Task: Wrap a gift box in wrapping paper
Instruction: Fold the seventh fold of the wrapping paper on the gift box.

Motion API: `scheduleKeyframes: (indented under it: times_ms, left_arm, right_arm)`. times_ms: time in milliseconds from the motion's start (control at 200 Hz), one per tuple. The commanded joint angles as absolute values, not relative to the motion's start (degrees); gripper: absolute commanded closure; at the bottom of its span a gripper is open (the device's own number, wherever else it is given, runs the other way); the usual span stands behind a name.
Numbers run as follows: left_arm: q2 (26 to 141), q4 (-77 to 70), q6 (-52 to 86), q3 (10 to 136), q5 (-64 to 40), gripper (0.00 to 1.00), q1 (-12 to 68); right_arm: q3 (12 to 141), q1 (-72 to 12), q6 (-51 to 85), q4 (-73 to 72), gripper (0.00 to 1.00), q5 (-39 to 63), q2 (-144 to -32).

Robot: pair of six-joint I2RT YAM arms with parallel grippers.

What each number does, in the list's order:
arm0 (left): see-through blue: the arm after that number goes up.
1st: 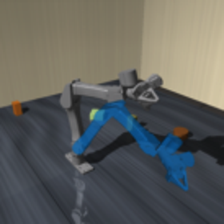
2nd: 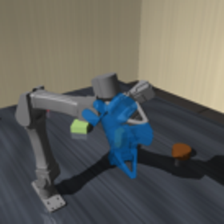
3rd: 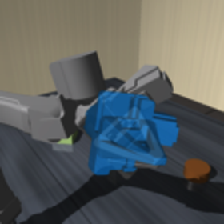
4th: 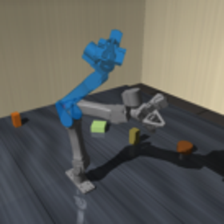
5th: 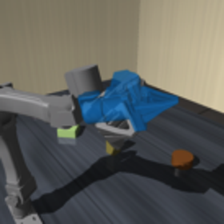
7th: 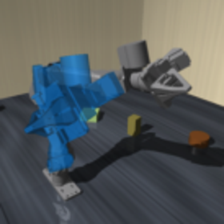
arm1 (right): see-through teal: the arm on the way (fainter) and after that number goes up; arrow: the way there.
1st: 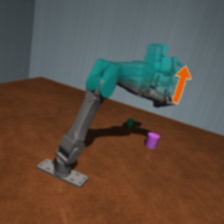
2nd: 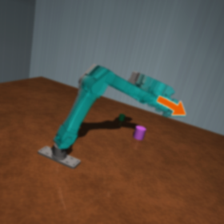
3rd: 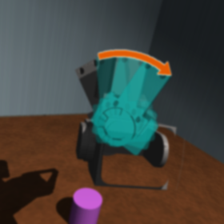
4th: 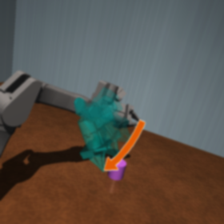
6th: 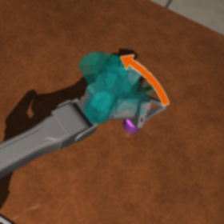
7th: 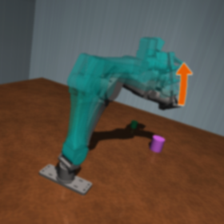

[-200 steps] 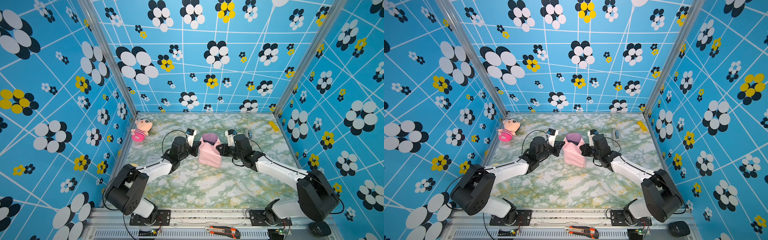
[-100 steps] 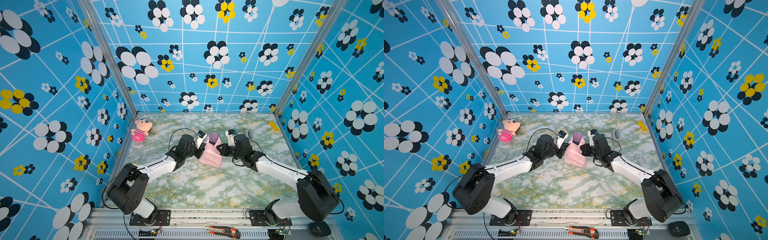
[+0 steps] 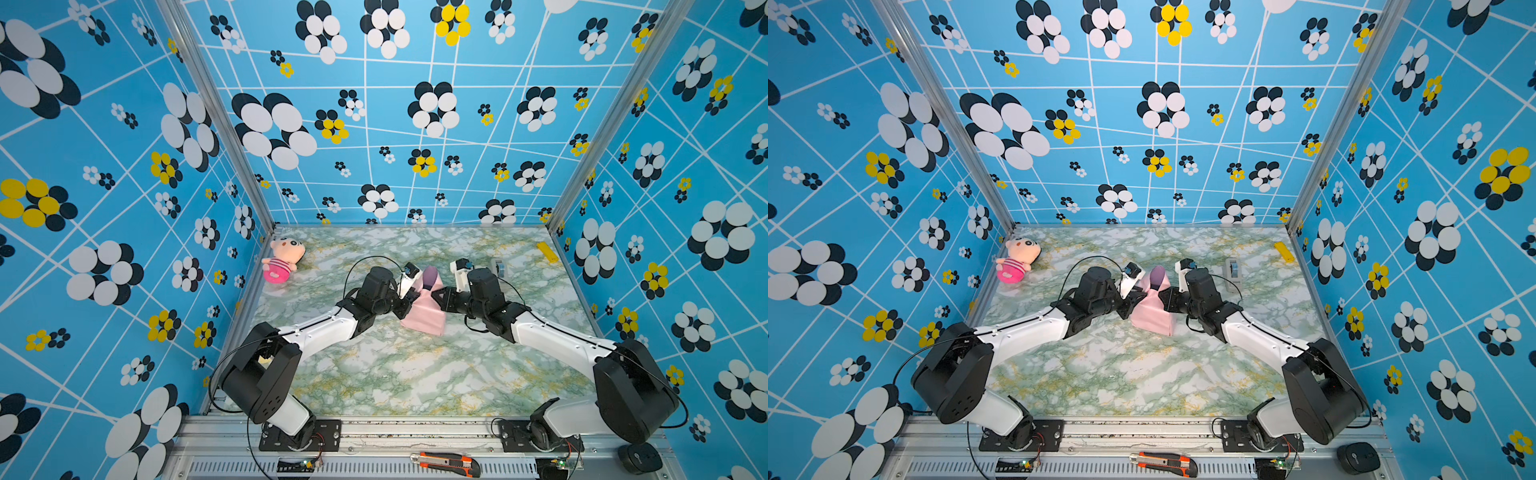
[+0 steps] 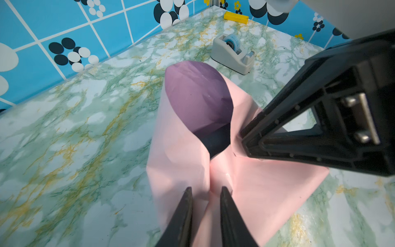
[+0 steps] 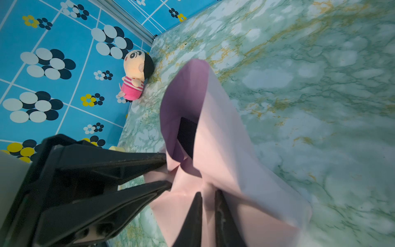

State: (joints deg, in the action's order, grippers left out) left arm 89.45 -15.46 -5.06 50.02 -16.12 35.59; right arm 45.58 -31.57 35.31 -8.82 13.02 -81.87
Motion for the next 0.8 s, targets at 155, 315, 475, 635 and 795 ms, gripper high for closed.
scheduleKeyframes:
  times_ms: [155,315,475,635,795]
  left_arm:
    - [92.9,-6.9,-5.5,54.1,-13.4,0.83,35.6]
    - [93.4,-1.7,-8.3,55.9,-11.6,0.86,36.6]
    - [93.6,1.7,-9.7,57.0,-9.9,0.86,37.3]
    - [93.4,1.9,-9.8,56.8,-9.9,0.86,37.6]
    - [93.0,0.4,-9.2,56.1,-10.5,0.86,37.7]
  right_arm:
    - [45.0,-31.6,33.5,2.3,0.65,11.7,-80.3]
    - [46.1,-31.5,33.5,6.0,0.68,8.8,-78.6]
    - [44.7,-31.3,33.2,4.6,0.66,5.9,-75.2]
    - [44.2,-31.4,26.1,5.6,0.55,1.3,-74.5]
    - [45.2,-31.4,18.6,2.2,0.44,4.3,-78.5]
